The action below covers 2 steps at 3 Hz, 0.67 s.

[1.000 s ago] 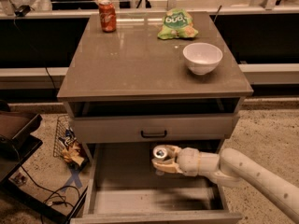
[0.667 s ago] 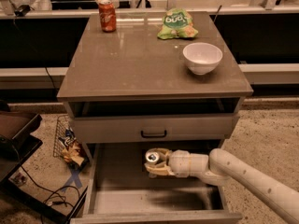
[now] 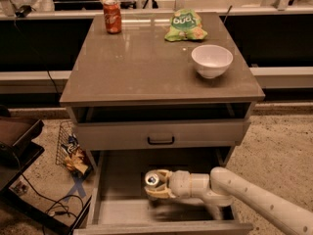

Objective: Place redbull can into middle drawer

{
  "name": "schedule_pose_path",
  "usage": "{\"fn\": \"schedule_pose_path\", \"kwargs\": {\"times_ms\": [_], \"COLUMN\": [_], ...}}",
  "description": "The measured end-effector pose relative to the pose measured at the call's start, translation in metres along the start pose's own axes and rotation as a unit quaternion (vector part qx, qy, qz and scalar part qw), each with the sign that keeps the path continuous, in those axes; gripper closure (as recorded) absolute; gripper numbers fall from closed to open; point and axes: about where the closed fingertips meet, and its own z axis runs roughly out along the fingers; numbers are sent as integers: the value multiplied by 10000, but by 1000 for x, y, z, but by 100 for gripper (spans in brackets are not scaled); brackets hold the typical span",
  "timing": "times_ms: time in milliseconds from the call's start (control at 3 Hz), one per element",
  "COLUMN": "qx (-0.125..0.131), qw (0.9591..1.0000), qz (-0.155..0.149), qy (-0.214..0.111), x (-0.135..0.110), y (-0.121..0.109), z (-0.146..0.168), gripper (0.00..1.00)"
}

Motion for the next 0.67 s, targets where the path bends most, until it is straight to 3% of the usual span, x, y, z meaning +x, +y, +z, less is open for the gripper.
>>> {"fn": "schedule_pose_path", "kwargs": {"times_ms": [667], "qx": [-47], "qw": [10000], "qz": [11], "qy": [-18], "x": [0], "y": [3], "z": [5], "gripper": [54]}}
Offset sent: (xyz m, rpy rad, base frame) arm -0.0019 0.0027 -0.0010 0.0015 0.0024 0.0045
